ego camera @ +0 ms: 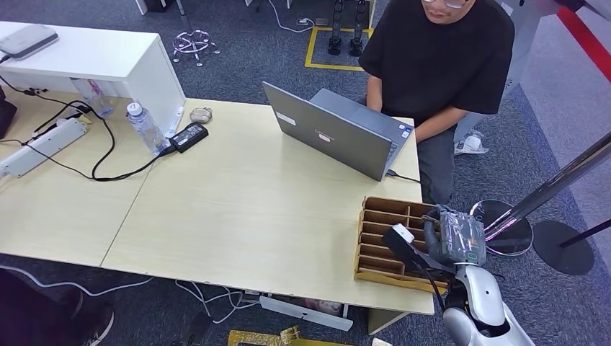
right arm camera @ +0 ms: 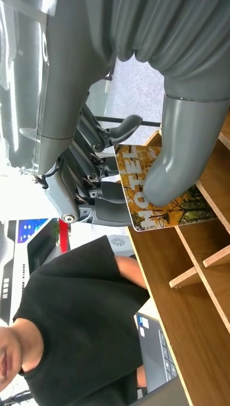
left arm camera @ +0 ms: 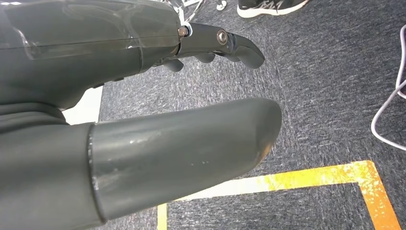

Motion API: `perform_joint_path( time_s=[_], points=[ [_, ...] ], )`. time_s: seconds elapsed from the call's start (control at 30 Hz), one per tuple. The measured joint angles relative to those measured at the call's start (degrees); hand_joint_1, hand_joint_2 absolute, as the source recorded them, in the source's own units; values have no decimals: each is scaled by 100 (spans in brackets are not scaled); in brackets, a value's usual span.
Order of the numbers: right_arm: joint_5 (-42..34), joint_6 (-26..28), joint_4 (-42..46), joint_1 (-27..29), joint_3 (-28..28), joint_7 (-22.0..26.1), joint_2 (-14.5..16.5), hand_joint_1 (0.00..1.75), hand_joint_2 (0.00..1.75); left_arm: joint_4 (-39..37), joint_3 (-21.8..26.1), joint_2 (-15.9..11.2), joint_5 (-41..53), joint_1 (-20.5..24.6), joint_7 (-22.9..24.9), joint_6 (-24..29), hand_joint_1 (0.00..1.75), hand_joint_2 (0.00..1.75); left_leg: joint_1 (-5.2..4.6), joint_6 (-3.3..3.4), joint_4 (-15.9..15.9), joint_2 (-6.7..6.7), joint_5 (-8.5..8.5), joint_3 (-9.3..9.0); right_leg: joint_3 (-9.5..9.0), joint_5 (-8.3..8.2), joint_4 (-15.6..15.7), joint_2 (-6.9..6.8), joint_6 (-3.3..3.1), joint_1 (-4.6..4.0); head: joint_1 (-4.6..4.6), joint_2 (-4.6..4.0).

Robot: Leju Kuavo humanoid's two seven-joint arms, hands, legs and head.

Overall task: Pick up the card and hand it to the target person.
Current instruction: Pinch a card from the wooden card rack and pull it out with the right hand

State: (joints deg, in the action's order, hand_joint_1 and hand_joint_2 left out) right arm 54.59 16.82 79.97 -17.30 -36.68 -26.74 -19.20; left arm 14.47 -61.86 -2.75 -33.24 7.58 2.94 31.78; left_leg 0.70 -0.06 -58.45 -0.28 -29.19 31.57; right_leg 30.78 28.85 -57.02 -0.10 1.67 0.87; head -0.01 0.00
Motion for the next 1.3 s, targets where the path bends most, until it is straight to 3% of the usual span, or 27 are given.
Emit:
perform_joint_path(
  time_s=[0.43, 0.63, 1.3],
  points=[
    [100, 100, 0, 30, 4, 42, -12, 157, 175, 0, 0, 0, 9, 0, -34, 0, 0, 0, 0, 0, 0, 0, 0, 0, 1, 0, 0, 0, 0, 0, 0, 0],
    [142, 312, 46, 76, 40, 80, -32, 175, 175, -1, 0, 0, 8, -2, -27, 10, 0, 0, 0, 0, 0, 0, 0, 0, 1, 0, 0, -1, 0, 0, 1, 0],
    [-165, 872, 1353, 469, 724, 352, -284, 172, 175, -2, 6, 0, 0, -29, -85, 71, 0, 0, 0, 0, -1, 0, 0, 0, 1, 0, 0, 1, 0, 0, 0, 0]
  ],
)
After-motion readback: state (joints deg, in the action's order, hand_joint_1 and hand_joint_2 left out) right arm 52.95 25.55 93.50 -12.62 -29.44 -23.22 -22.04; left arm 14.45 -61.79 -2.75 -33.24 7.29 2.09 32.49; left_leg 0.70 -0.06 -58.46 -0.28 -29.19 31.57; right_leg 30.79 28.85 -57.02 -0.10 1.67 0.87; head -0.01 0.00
